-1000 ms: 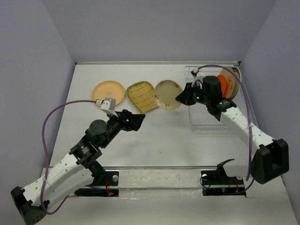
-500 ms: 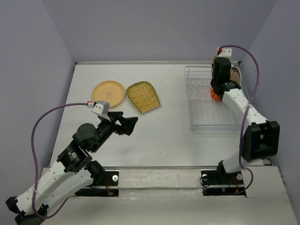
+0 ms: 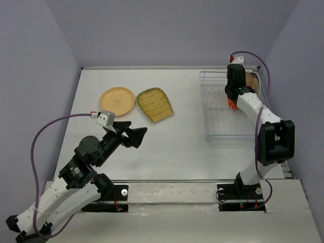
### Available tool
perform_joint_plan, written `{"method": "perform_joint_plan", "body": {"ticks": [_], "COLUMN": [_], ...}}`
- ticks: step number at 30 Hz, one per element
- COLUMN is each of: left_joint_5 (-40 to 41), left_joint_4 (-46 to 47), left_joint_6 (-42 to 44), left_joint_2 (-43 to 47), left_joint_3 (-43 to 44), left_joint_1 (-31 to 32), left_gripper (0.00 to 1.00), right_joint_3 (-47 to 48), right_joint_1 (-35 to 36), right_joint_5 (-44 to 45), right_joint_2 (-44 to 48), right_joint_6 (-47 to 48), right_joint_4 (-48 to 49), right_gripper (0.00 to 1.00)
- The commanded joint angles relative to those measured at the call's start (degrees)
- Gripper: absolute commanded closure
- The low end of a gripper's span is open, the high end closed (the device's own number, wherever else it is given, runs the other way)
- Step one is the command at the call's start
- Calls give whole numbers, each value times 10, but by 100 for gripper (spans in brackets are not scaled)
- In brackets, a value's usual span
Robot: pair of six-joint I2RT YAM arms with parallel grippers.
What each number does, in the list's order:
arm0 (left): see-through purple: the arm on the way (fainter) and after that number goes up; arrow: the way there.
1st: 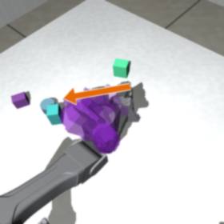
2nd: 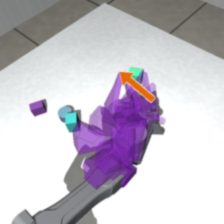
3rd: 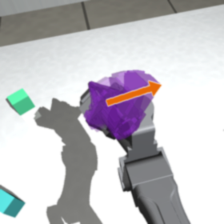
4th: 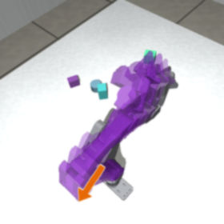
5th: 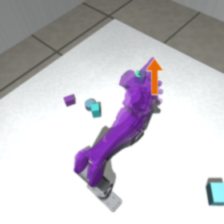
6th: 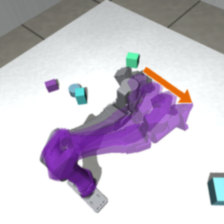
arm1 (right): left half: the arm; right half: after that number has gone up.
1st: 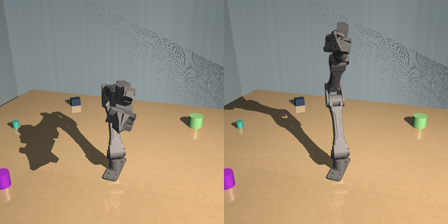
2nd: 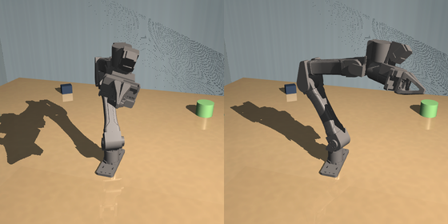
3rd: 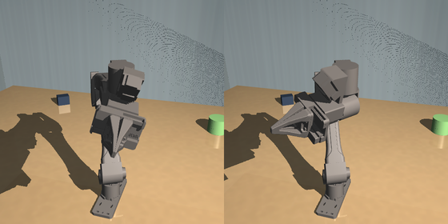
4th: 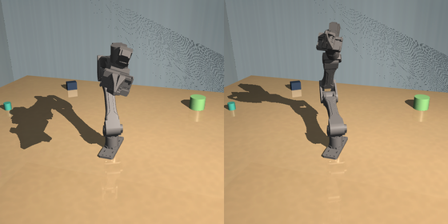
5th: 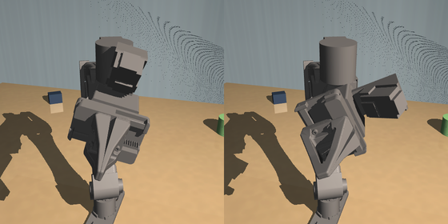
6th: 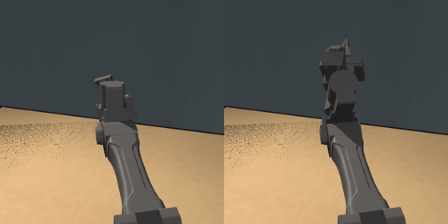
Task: Load the plates into the dish rack
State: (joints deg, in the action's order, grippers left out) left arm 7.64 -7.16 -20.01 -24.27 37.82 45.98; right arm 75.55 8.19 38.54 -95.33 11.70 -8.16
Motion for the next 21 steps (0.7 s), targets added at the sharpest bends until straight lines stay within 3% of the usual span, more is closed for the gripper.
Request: {"method": "perform_joint_plan", "body": {"ticks": [1,11,14,15,18,21], "left_joint_5": [10,26,31,29,31,48], "left_joint_4": [13,19,25,28,51,88], "left_joint_6": [6,-15,-31,-43,-64,-96], "left_joint_2": [-3,-58,-79,-84,-103,-139], "left_joint_3": [-5,8,17,18,16,10], "left_joint_1": [-8,-11,-12,-13,-13,-14], "left_gripper": [1,1,1,1,1,1], "right_joint_3": [-10,-50,-48,-44,-27,-8], "right_joint_1": [-5,-5,-5,-5,-5,-5], "right_joint_5": [-8,-51,-49,-50,-64,-94], "right_joint_2": [8,2,3,5,18,46], "right_joint_6": [-31,-95,-113,-115,-146,-166], "right_joint_4": [20,17,4,-4,-39,-78], "right_gripper": [93,93,77,58,32,27]}}
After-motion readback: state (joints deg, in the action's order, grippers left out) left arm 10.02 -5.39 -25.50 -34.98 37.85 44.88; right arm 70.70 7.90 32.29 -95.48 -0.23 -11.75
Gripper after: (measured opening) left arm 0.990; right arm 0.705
